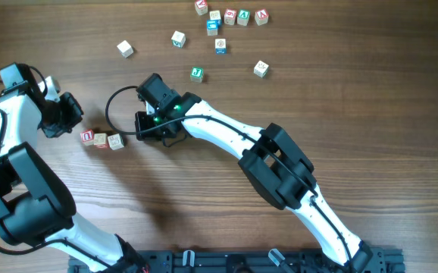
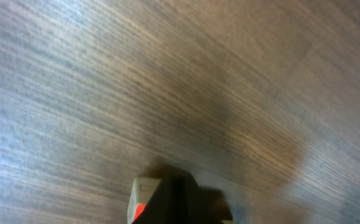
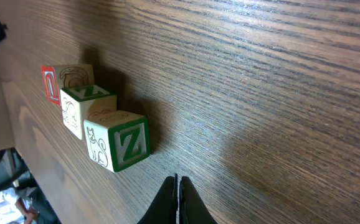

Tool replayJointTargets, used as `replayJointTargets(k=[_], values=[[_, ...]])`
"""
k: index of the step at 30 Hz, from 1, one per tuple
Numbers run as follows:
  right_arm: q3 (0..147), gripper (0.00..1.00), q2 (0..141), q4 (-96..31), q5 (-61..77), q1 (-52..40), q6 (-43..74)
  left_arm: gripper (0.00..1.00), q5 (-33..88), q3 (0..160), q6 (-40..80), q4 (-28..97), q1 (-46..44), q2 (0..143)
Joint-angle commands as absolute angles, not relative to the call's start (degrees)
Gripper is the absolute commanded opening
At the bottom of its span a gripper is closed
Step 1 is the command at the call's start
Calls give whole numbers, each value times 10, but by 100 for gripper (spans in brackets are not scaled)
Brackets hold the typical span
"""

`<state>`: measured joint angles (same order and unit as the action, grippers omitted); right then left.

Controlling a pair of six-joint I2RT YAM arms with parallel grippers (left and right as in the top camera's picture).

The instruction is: Form a horizontal line

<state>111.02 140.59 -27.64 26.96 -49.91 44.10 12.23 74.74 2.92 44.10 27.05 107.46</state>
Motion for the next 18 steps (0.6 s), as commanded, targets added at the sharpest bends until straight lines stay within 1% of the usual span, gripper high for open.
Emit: replayJointTargets(k=[1,8,18], values=[[1108,5,1404,-277,264,-503,436,4,112,751,37,446,266,1076],[1108,5,1404,-277,264,-503,436,4,93,751,36,420,251,1086],[1108,5,1404,-279,264,-503,436,4,78,746,37,420,250,1093]])
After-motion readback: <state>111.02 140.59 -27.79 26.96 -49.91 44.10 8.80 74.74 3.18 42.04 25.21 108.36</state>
